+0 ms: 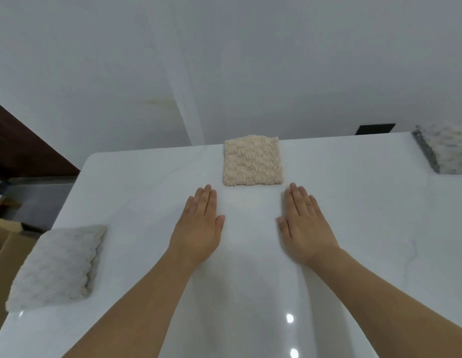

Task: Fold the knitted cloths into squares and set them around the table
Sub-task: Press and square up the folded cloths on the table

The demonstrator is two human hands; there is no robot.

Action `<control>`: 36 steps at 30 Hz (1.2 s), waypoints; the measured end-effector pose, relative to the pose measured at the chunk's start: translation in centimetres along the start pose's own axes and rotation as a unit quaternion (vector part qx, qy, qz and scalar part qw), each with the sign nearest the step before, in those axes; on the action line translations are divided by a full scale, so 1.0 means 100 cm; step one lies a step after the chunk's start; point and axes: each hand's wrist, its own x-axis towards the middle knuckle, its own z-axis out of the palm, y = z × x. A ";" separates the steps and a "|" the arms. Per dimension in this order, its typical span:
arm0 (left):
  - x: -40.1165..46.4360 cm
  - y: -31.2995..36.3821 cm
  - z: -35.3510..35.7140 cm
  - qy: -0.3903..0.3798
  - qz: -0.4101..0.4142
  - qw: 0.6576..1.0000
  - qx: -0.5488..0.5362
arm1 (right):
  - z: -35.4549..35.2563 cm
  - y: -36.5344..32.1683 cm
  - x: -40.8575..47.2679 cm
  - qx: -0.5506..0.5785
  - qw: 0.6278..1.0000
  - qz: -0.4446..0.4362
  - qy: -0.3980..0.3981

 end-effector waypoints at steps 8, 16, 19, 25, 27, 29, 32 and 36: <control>0.027 -0.015 0.010 0.025 -0.018 0.998 -0.049 | 0.010 0.018 0.025 0.029 0.999 0.039 0.009; 0.090 -0.009 -0.011 0.063 -0.127 0.958 -0.251 | -0.014 0.030 0.096 0.337 0.935 0.086 0.074; 0.111 0.001 -0.015 0.090 -0.139 0.931 -0.325 | -0.019 0.025 0.120 0.412 0.902 0.087 0.091; 0.144 0.020 -0.025 0.113 -0.153 0.827 -0.530 | -0.024 0.012 0.149 0.505 0.855 0.080 0.088; 0.153 0.031 -0.026 0.107 -0.144 0.795 -0.580 | -0.025 0.003 0.157 0.543 0.831 0.084 0.085; 0.158 0.039 -0.023 0.103 -0.128 0.784 -0.598 | -0.023 -0.004 0.161 0.563 0.817 0.086 0.091; 0.162 0.037 -0.021 0.094 -0.124 0.768 -0.621 | -0.021 -0.003 0.165 0.569 0.813 0.084 0.091; 0.163 0.034 -0.020 0.090 -0.113 0.765 -0.627 | -0.019 -0.001 0.165 0.565 0.817 0.070 0.090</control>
